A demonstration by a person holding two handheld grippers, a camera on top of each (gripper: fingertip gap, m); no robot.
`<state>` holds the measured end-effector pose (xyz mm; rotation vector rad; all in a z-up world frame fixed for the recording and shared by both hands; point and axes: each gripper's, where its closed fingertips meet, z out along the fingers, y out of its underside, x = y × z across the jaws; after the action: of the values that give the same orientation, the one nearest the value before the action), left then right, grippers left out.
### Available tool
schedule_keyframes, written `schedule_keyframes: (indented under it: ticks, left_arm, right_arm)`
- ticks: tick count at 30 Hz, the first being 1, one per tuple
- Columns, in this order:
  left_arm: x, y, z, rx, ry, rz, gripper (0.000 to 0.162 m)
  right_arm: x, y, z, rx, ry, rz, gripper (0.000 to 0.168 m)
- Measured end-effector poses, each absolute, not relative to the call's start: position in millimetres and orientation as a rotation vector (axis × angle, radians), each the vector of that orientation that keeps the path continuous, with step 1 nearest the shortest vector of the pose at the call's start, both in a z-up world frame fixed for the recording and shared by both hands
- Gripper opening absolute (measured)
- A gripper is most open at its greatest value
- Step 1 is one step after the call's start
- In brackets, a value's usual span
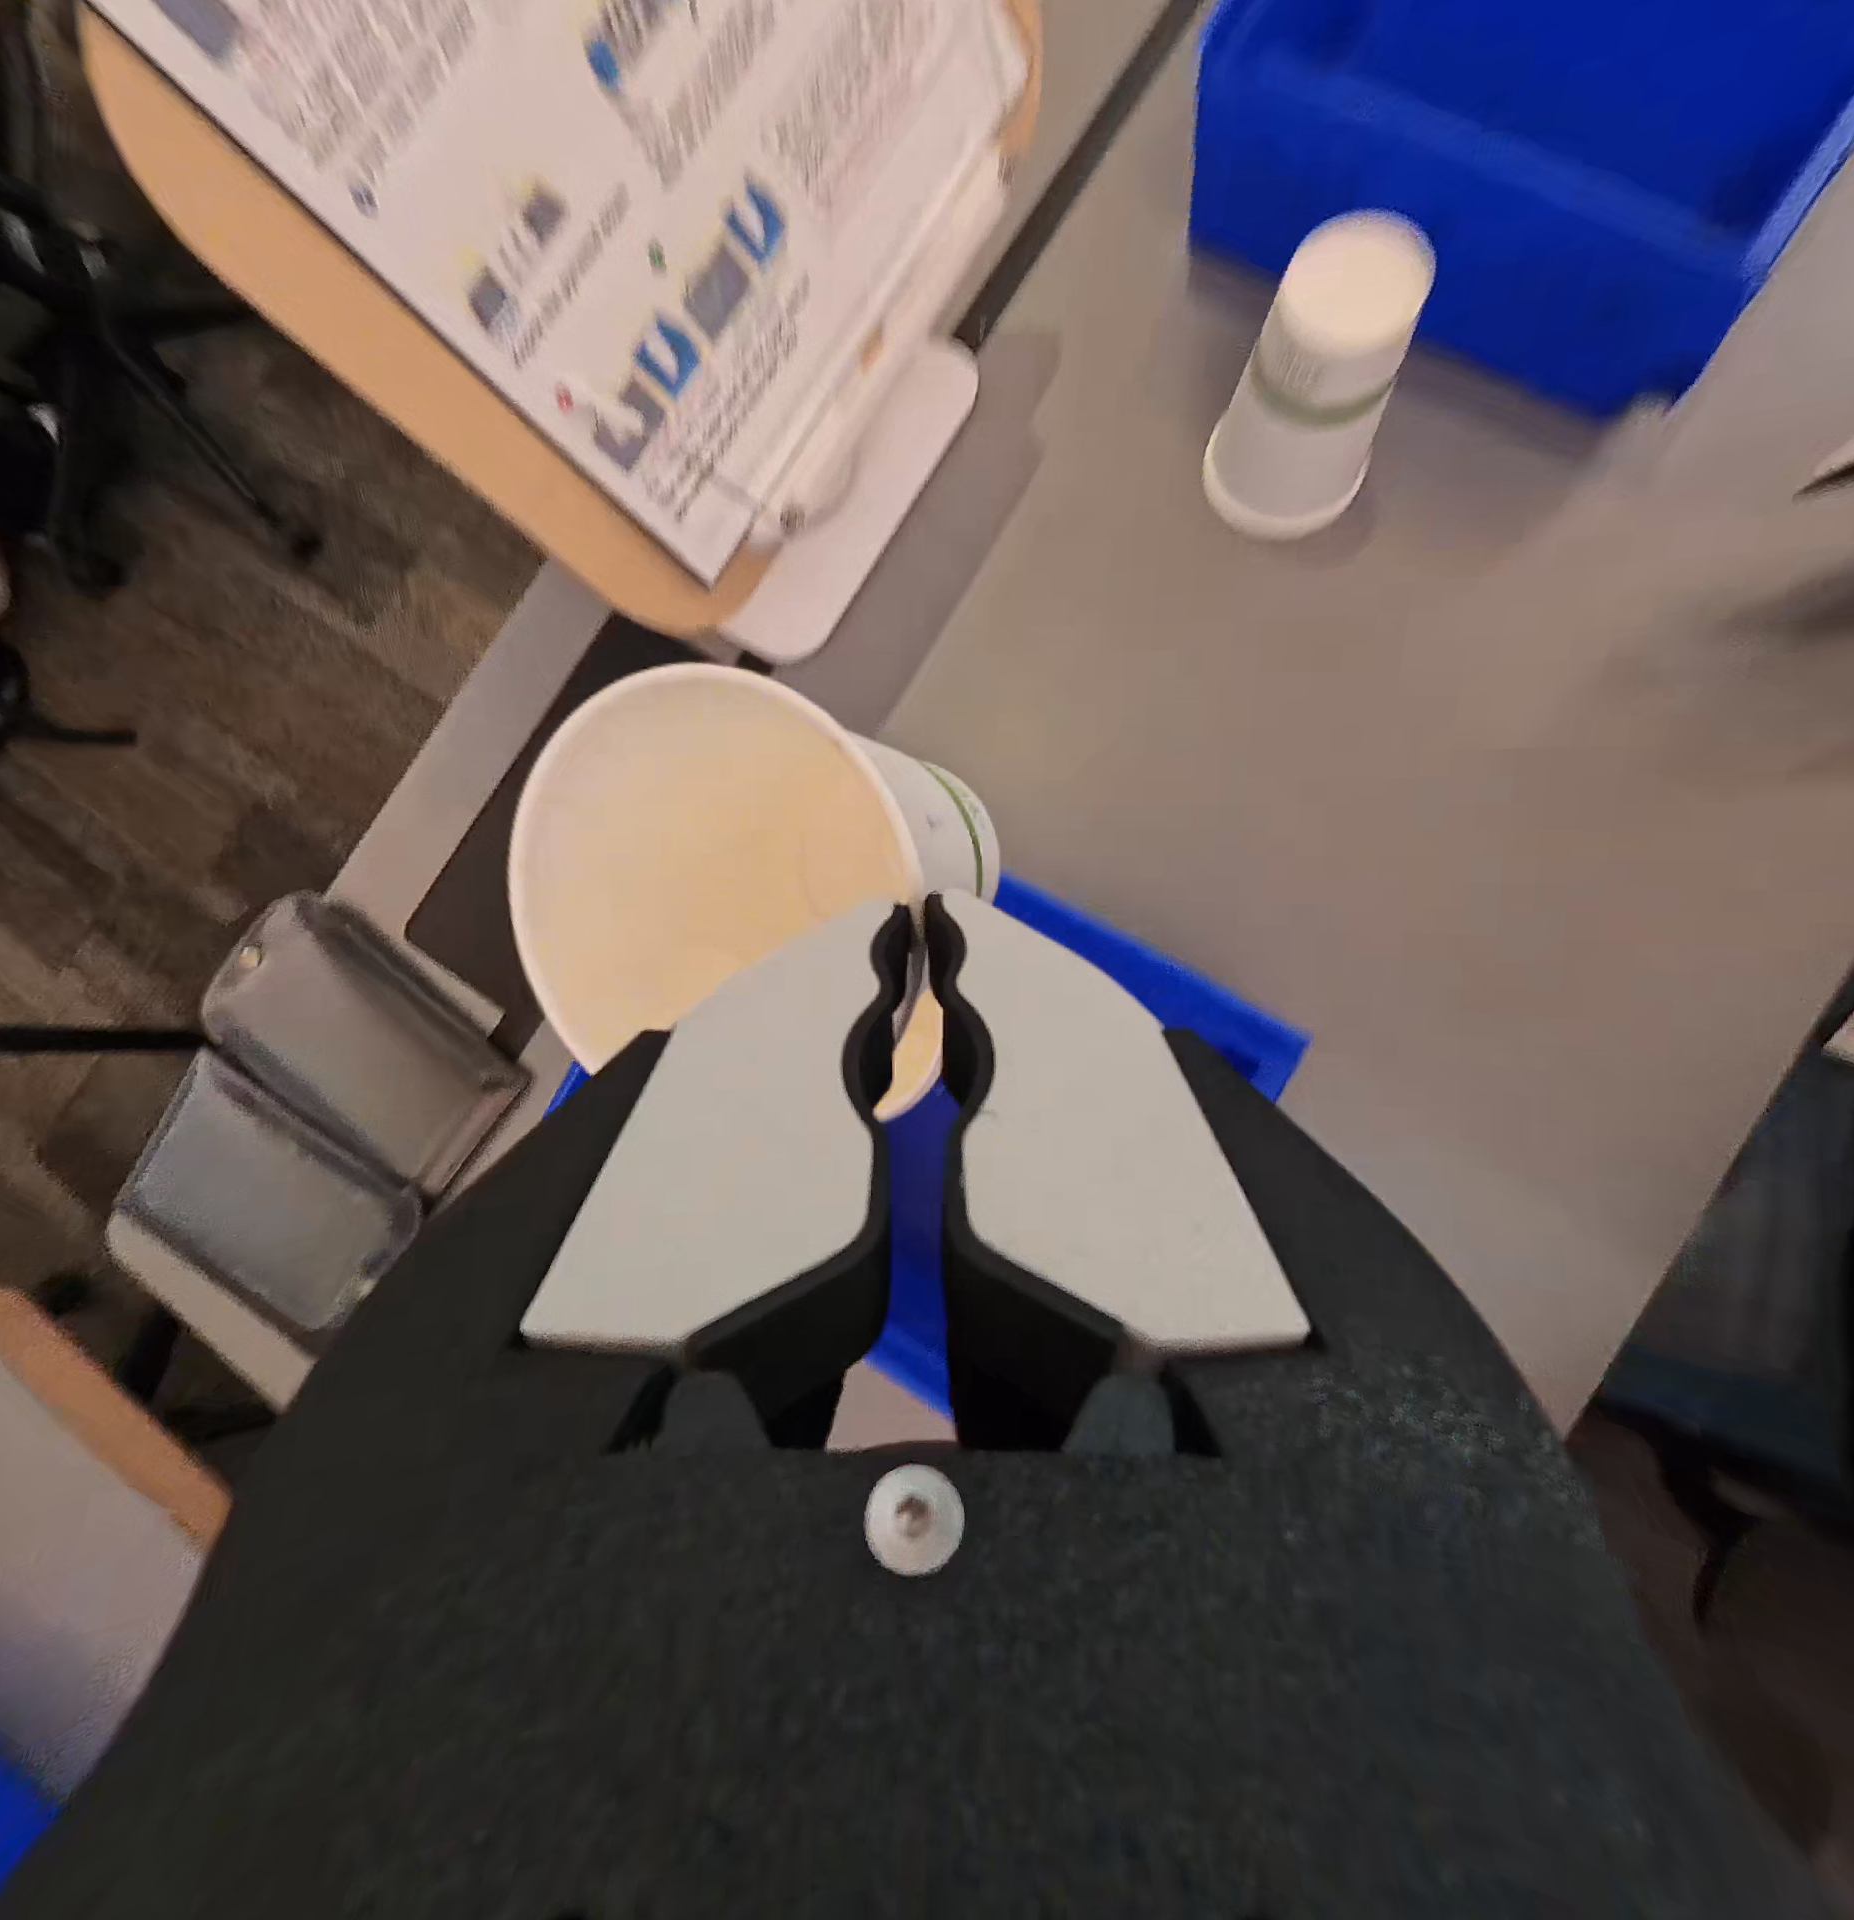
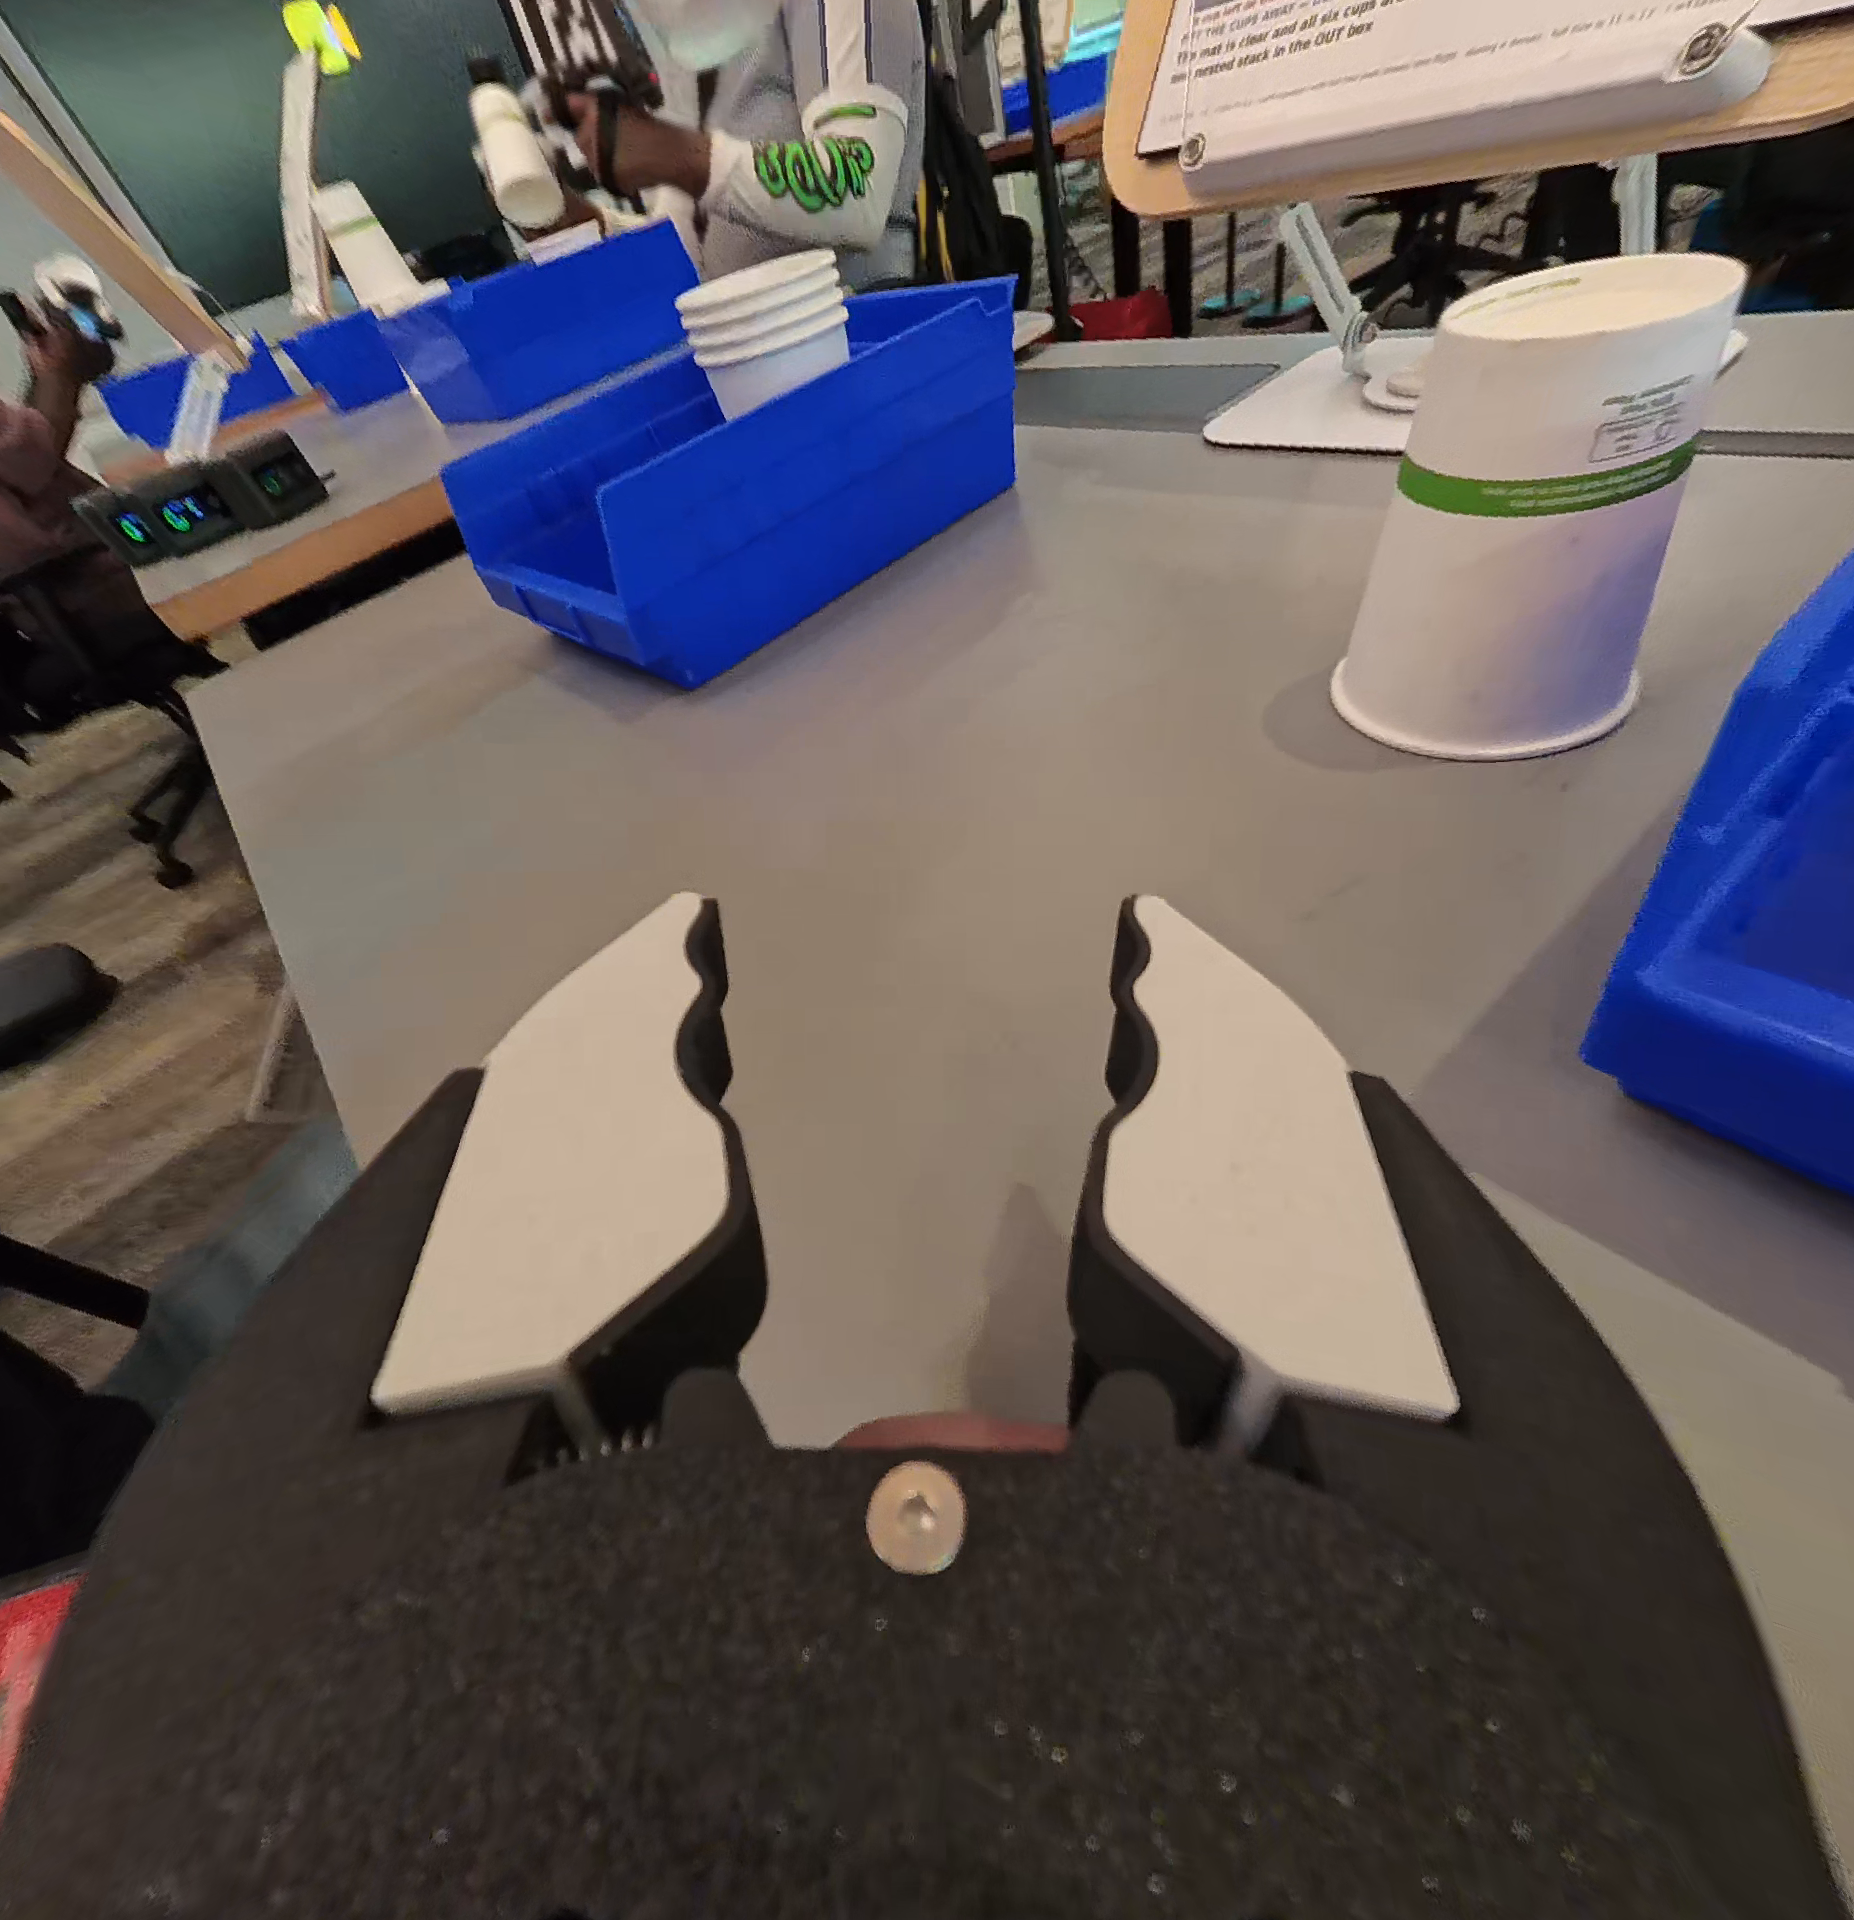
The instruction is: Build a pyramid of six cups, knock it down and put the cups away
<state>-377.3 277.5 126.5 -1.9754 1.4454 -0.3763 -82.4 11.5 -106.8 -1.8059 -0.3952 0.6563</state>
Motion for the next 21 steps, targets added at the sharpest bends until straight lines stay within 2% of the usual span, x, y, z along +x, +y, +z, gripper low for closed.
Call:
schedule_keyframes:
  ticks: [7,15,18,21]
  left_arm:
    - [-323.5,221.1,161.5,-1.748,1.015,-0.881,0.002]
    - [-228.6,136.1,126.2,-1.559,0.785,-1.556,0.002]
    - [-202.6,117.8,110.4,-1.544,0.765,-1.653,0.002]
    - [-185.9,104.3,103.0,-1.519,0.762,-1.700,0.002]
  right_arm:
    - [-107.2,34.4,-82.6,-1.709,-0.337,0.930,0.076]
    - [-124.7,72.7,-10.0,-1.502,-0.334,1.193,0.098]
    - [-118.7,81.7,12.9,-1.448,-0.366,1.142,0.108]
    - [-110.1,89.1,28.4,-1.430,-0.387,1.083,0.110]
